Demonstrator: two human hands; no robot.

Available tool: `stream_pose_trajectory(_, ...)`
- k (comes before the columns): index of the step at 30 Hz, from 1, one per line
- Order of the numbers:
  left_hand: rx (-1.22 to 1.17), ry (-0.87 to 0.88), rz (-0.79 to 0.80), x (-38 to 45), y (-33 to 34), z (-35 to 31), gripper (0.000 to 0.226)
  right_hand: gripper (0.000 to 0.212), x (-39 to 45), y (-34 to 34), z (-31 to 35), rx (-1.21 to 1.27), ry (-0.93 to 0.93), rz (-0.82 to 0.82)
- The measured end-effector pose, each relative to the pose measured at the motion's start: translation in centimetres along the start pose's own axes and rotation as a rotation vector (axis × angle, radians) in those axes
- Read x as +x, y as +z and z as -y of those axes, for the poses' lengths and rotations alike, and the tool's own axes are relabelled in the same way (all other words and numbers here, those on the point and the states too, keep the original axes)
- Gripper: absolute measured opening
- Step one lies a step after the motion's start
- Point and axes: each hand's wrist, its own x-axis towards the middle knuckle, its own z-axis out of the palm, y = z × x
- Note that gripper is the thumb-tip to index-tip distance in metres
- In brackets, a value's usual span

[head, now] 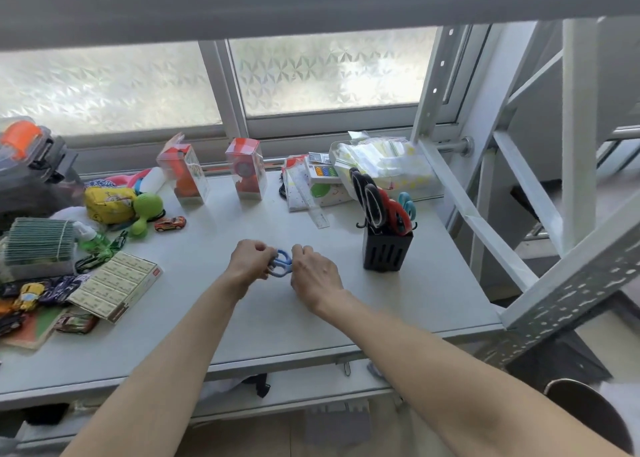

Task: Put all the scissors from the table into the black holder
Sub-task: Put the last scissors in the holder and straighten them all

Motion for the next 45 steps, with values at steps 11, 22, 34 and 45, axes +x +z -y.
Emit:
stream_pose_trajectory(11,0.062,0.335,0.266,-4.0,4.3,-6.1,0.027,0.021,-9.4,-5.2,-6.5,0.571,-0.017,-0.511)
stream_pose_trajectory(22,0.120,0.366,0.252,-3.4,10.7,-8.5,0.085,0.029,-5.0,-13.9,-14.1,0.774,0.314,-0.799)
stream_pose_trajectory(34,0.129,0.414,0.279,-2.8,11.3,-8.8,0.059,0.021,-1.9,-13.3,-15.1,0.553,0.307,-0.527)
stream_pose_trajectory(45,0.074,0.436,0.241,-2.4,11.5,-8.7,0.081,0.043,-2.8,-12.3,-15.6,0.500,0.236,-0.290)
